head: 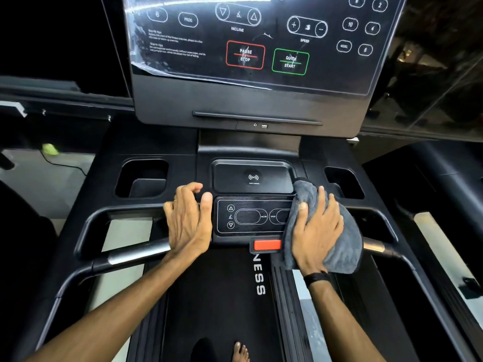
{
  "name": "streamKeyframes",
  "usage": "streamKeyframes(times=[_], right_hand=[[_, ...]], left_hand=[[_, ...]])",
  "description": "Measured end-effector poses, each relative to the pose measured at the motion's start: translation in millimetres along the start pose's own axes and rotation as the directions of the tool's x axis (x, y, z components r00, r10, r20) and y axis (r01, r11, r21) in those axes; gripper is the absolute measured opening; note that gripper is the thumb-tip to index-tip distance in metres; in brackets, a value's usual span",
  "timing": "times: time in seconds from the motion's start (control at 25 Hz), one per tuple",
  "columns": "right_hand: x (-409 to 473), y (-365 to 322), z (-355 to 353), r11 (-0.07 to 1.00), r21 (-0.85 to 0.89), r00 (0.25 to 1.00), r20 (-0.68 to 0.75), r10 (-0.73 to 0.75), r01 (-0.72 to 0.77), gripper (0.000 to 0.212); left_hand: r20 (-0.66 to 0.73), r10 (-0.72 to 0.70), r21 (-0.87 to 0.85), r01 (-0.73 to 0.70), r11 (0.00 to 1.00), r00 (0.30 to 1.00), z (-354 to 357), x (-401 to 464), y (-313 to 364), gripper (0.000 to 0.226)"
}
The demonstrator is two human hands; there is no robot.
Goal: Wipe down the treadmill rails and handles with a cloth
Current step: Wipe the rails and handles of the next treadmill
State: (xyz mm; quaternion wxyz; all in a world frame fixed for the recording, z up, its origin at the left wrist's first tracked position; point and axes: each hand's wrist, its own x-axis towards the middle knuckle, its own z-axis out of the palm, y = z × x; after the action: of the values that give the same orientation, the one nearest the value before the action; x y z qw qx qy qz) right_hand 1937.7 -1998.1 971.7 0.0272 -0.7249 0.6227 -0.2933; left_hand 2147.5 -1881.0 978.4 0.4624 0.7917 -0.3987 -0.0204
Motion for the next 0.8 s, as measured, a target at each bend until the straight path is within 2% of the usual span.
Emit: streamKeyframes(times=[0.08,0.16,0.28,0.36,0.56,0.72,0.8], right_hand=[[-12,-23,4,0.997,-0.07,1.0,0.005,-0.018,0.019,0.064],[-28,-51,6,0.981,-0.122,0.987,0.064,-0.144,0.151,0.065],[-57,-99,14,0.916,-0.086,0.912,0.167,-0.373,0.391,0.065],[-71,-123,19,0.888,-0.05,0.875,0.204,-0.439,0.458,0.066],[-62,-105,15,0.847,-0.038,0.834,0.208,-0.512,0.53,0.065],[-39,-66,5,0.91,-0.035,0.901,0.164,-0.403,0.413,0.065],[-26,-41,1,0.916,-0.024,0.908,0.146,-0.394,0.401,0.064]], left_hand=[[0.004,0.004,-0.008,-0.004,1.0,1.0,1,1,0,0.043],[0.003,-0.006,-0.033,0.006,0.999,1.0,0,2,0,0.043],[-0.019,-0.008,-0.072,0.006,0.997,1.0,-2,0,-2,0.044],[-0.028,0.023,-0.081,-0.025,0.996,0.999,-4,-2,-3,0.047],[-0.013,0.132,-0.031,-0.133,0.991,0.991,-7,-3,-5,0.048],[-0.048,0.172,-0.022,-0.173,0.985,0.984,-8,-6,-1,0.048],[-0.074,0.199,-0.003,-0.2,0.98,0.977,-7,-8,6,0.051]])
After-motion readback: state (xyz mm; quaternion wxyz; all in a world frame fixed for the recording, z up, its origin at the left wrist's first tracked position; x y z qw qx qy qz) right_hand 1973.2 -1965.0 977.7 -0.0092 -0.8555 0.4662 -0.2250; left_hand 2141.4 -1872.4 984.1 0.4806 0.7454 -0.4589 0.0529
